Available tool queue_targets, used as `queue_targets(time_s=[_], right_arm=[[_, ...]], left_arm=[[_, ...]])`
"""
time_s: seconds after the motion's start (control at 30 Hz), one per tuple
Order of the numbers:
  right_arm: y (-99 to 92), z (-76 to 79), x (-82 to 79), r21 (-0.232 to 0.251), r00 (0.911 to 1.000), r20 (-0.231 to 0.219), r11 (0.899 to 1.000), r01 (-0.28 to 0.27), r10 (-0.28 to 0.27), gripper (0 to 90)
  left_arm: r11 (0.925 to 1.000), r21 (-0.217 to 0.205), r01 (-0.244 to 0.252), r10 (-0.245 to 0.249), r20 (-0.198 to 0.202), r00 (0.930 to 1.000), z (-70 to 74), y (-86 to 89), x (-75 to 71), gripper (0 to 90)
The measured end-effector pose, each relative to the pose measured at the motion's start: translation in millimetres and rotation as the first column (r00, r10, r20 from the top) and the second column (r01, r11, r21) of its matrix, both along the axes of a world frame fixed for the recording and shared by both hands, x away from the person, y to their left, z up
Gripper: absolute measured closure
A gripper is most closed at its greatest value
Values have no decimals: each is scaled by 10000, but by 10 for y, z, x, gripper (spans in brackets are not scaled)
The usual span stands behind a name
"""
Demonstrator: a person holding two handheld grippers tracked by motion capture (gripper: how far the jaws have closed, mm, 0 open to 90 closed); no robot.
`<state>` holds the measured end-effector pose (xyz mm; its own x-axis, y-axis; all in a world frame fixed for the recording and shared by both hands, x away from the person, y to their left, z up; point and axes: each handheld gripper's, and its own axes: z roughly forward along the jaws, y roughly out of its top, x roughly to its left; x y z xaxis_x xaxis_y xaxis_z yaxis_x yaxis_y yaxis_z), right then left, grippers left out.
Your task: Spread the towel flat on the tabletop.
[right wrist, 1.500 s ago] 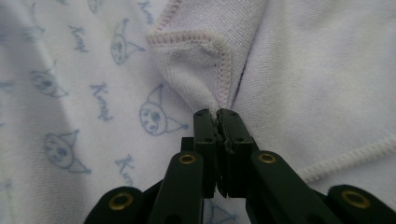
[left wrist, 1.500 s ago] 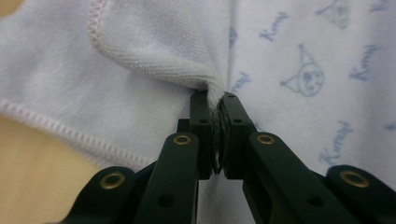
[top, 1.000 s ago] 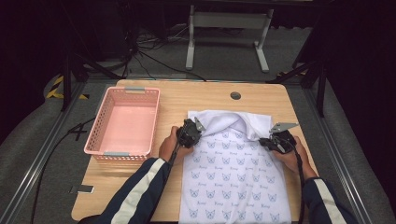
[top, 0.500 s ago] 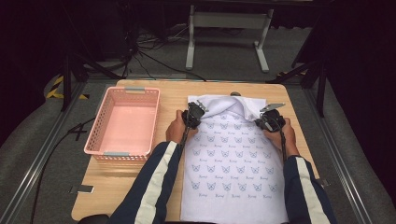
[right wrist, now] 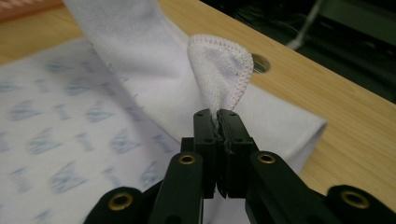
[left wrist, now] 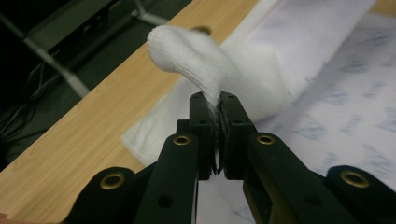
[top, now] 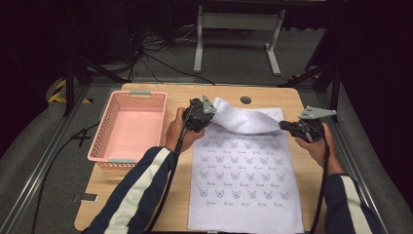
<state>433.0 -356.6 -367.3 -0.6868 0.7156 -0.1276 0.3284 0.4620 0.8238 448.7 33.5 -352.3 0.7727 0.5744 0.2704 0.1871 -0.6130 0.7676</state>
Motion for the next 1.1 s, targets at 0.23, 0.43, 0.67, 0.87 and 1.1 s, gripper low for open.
queue_targets(time_s=[0.23,0.43,0.67,0.87,1.1], right_arm=[[-191,23,-914,34,9743,260,9746,-2239,2237,868],[-150,-262,-1421,-1117,8957,-1718,8953,-4313,4101,855],[-75,-682,-1560,-2158,8621,-3539,8652,-4525,3627,853],[-118,-738,-1450,-2242,9049,-3132,9035,-3652,2880,863],[-115,-789,-1058,-2402,9684,-2018,9511,-1943,1469,857]], left_arm=[[9784,-618,1973,-1975,27,9803,-174,417,-901,847],[9565,85,2915,-2861,-1673,9435,-661,520,-1291,837],[9596,1036,2615,-2242,-2797,9335,-1032,540,-1333,829],[9706,1351,1992,-1615,-2481,9552,-1060,457,-1204,842],[9910,1127,723,-448,-2298,9722,-1067,363,-814,821]])
